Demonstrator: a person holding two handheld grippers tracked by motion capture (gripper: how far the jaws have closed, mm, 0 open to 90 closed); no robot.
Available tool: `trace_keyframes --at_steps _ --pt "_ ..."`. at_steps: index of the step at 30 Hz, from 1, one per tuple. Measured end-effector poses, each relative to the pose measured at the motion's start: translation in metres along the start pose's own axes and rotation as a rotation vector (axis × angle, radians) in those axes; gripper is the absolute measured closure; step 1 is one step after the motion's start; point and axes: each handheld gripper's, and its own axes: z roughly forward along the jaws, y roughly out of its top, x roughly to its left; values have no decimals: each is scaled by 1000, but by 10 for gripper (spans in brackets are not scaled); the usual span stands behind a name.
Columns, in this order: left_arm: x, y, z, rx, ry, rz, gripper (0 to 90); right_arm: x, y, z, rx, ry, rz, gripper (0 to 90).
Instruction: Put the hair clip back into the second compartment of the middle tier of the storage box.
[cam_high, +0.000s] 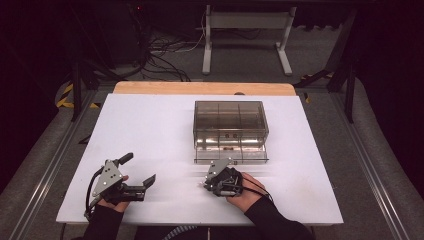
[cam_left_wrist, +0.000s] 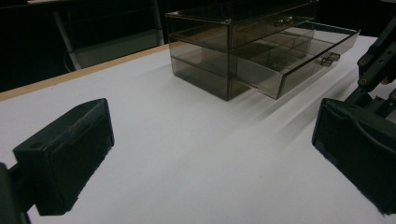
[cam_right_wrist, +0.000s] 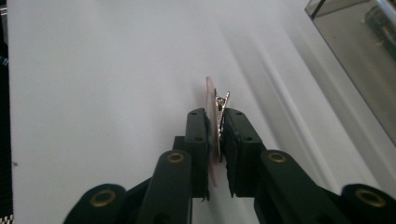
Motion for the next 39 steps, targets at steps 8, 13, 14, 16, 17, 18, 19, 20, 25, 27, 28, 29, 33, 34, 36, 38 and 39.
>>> trace_keyframes --at_steps 8,13,14,16,17,18,19,20,25,27,28,29,33,34,36,38,39 --pt "0 0 0 -1 0 1 0 0 0 -1 2 -10 2 845" --pt "0 0 0 -1 2 3 0 0 1 -3 -9 -13 3 847" --pt "0 0 0 -1 2 3 0 0 1 -4 -11 -13 3 847" --pt "0 0 0 -1 1 3 0 -1 0 -5 -19 -13 8 847" --pt "0 0 0 -1 1 4 0 -1 0 -5 -19 -13 8 847" --pt "0 0 0 -1 2 4 0 -1 0 -6 -20 -14 9 847" --pt "0 0 0 -1 0 2 0 -2 0 -7 -20 -15 9 847" --pt "0 0 0 0 0 1 0 -2 0 -8 -24 -13 8 847" --pt "0 0 0 -1 2 4 0 -2 1 -11 -38 -18 7 847" --pt "0 0 0 0 0 1 0 -2 1 -14 -48 -19 10 847" --pt "0 0 0 -1 2 3 0 -3 1 -15 -51 -19 9 847" --pt "0 0 0 -1 2 4 0 -3 1 -16 -58 -17 13 847" --pt "0 0 0 1 1 6 0 -4 1 -20 -74 -17 15 847" --pt "0 0 0 1 0 5 0 -4 1 -22 -80 -16 16 847" --pt "0 0 0 1 -2 1 0 -4 1 -24 -89 -20 15 846" --pt "0 0 0 -1 -2 1 0 -5 1 -26 -96 -20 16 846" --pt "0 0 0 -1 -2 1 0 -5 1 -27 -99 -22 16 846"
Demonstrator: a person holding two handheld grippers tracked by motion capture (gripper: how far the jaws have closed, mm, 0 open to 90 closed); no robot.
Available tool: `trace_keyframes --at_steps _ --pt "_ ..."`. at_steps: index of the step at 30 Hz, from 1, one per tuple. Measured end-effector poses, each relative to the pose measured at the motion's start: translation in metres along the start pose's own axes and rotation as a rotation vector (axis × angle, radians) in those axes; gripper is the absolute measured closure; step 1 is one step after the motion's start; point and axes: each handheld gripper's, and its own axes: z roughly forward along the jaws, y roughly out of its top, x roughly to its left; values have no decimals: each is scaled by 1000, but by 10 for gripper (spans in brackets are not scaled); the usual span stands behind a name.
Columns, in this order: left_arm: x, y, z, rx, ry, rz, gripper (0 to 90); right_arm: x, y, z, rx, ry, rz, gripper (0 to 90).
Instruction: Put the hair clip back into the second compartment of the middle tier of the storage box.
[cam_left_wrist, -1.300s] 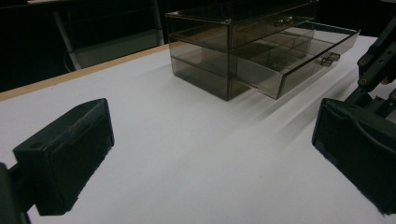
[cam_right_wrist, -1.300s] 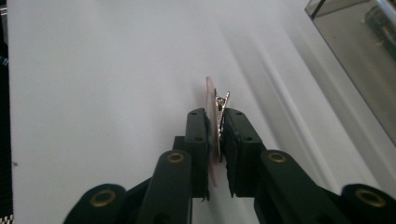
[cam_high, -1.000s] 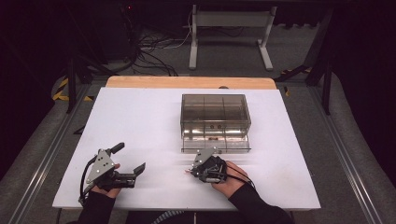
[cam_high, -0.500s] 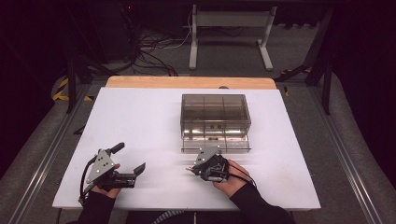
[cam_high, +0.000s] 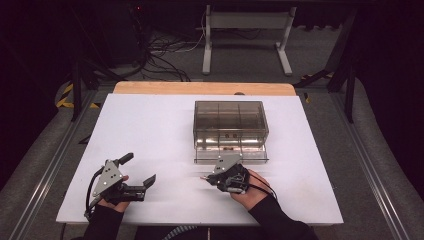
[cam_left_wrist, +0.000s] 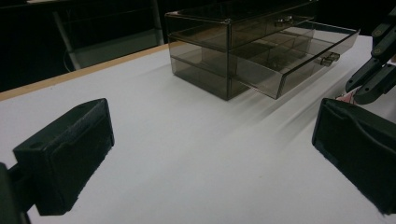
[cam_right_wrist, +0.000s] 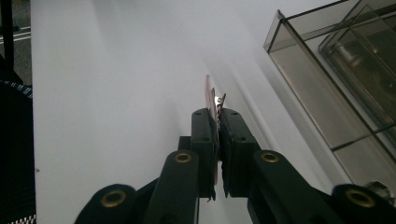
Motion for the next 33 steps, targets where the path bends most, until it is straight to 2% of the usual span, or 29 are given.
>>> trace_keyframes --at_steps 8,14,33 --pt "0 0 0 0 1 -1 0 -3 0 -10 -32 -8 11 846" --pt "0 0 0 0 1 -2 0 -6 -1 -21 -68 -32 18 846" --pt "0 0 0 -2 1 -2 0 -15 -2 -39 -107 -73 35 846"
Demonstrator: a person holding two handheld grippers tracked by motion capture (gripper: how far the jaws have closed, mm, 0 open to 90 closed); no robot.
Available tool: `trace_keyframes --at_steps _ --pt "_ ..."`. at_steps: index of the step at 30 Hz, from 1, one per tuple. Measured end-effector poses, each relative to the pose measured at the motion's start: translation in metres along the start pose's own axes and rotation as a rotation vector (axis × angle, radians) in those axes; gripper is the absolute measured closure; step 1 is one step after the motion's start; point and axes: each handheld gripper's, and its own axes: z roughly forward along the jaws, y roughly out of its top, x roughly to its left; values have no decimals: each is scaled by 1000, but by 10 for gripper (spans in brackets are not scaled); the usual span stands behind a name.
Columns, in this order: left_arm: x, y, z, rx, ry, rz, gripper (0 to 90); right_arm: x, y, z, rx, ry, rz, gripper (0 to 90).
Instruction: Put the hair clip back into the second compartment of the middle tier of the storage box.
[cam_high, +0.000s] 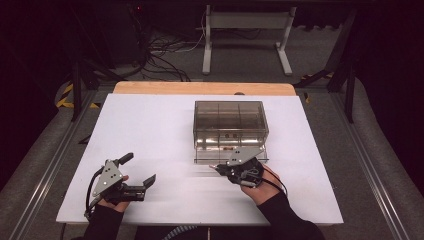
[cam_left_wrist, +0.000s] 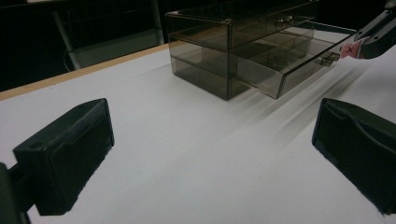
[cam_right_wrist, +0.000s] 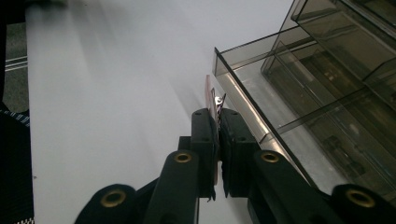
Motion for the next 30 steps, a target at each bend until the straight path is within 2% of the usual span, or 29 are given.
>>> trace_keyframes --at_steps 14,30 --pt "0 0 0 2 1 1 0 -10 1 -11 -30 -41 31 846" --pt "0 0 1 3 -2 2 0 -22 4 -11 -29 -69 56 846"
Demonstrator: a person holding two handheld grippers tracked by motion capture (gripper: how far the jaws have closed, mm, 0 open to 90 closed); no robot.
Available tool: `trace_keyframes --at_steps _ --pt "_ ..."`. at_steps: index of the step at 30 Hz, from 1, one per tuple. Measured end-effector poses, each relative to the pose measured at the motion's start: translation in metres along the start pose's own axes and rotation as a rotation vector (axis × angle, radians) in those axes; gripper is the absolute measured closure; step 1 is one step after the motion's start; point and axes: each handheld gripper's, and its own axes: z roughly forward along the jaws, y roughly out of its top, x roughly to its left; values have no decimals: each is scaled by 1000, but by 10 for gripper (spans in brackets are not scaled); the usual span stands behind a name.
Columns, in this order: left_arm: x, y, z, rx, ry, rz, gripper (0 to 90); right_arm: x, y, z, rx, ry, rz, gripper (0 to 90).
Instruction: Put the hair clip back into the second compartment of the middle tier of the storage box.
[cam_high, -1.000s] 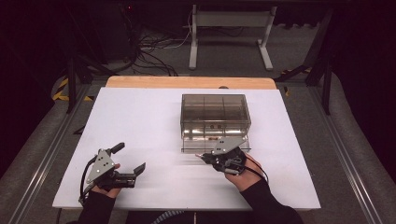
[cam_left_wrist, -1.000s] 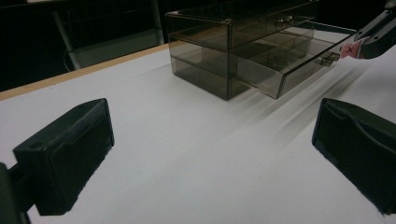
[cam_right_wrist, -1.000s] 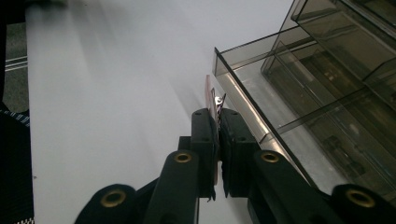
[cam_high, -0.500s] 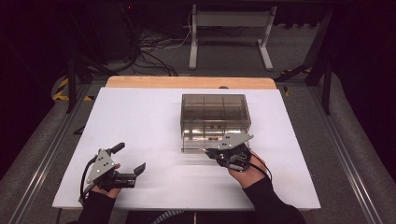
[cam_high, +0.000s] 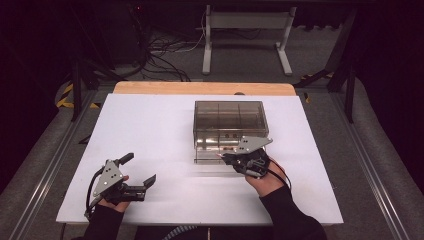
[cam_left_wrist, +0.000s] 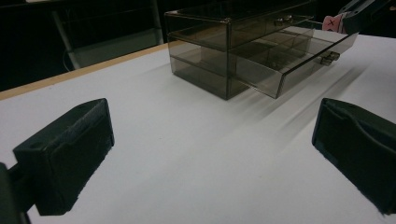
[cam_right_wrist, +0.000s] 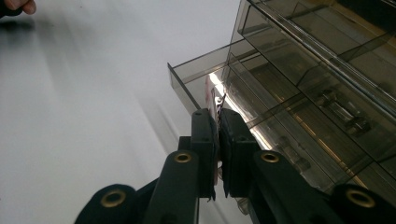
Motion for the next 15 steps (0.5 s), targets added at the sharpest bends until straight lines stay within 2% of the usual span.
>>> trace_keyframes --at_steps 15 --pt "0 0 0 0 0 -1 0 -15 1 9 35 -30 23 844"
